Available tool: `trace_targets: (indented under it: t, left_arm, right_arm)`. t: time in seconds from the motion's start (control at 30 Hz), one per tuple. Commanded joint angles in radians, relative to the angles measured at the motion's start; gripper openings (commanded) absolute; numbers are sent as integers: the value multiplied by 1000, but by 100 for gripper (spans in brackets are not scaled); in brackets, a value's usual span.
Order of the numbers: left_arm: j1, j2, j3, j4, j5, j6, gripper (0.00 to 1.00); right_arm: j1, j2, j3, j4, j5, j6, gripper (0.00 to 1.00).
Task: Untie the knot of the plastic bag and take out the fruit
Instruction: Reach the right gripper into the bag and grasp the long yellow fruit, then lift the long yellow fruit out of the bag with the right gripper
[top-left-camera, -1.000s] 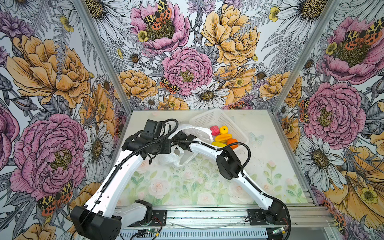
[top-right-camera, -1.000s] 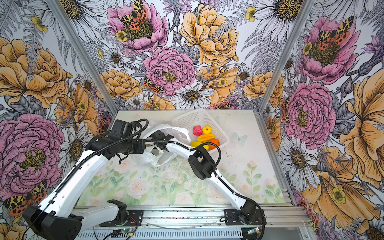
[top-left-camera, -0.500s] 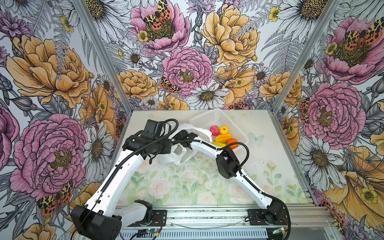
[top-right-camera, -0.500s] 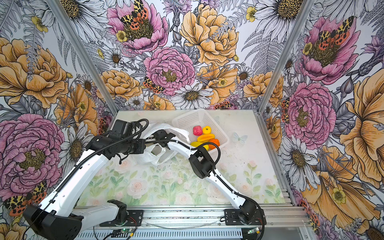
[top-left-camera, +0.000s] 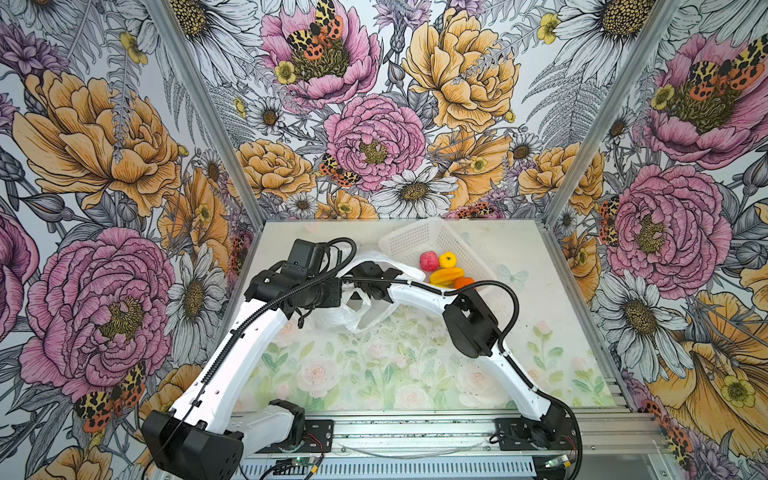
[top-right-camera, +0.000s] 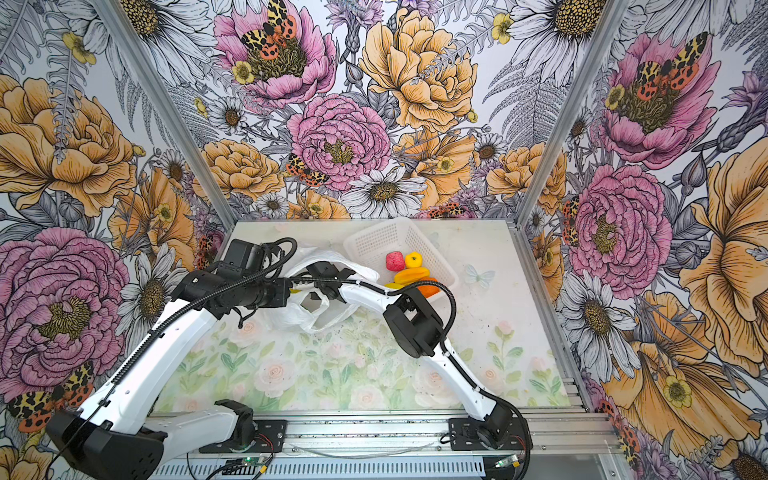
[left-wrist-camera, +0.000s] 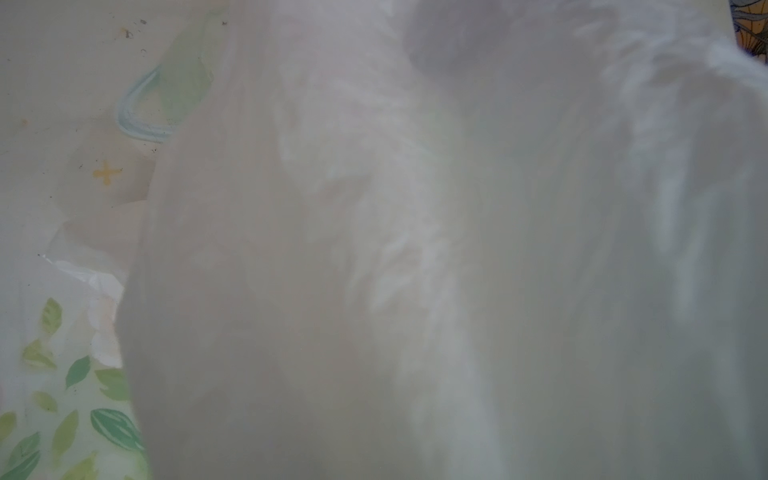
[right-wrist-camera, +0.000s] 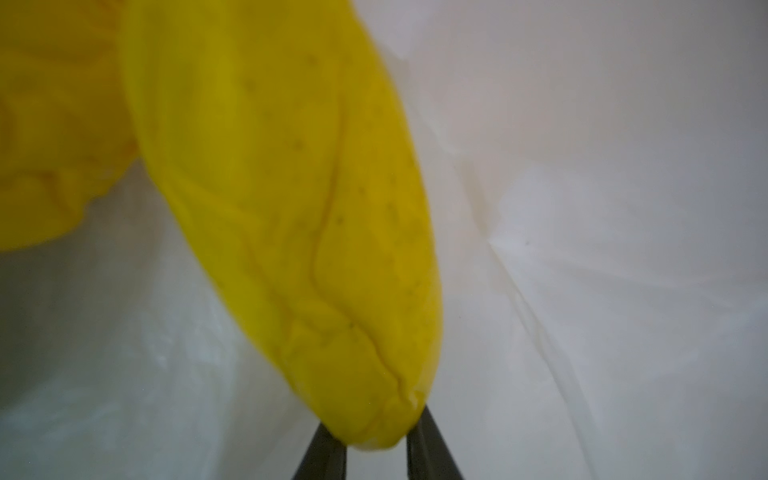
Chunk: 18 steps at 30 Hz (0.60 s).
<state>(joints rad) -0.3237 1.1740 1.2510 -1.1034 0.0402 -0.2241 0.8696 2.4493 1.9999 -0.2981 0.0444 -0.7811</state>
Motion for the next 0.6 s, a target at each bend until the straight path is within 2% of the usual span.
trace_targets:
  t: [0.0, 0.1, 0.3, 0.4, 0.57]
  left_arm:
    - [27, -14, 6, 15, -44, 16, 0]
    - [55, -16, 8, 21, -57, 15, 0]
    - [113, -24, -14, 44, -123, 11, 0]
    - [121, -23, -27, 52, -97, 17, 0]
    - [125, -22, -48, 68, -62, 29, 0]
  right_arm:
    - [29, -141, -186, 227, 8, 64, 15]
    - [39, -245, -372, 392, 25, 90, 17]
    - [39, -418, -612, 512, 42, 186, 13]
    - [41, -506, -733, 582, 18, 226, 15]
    - [70, -610, -846, 612, -12, 258, 14]
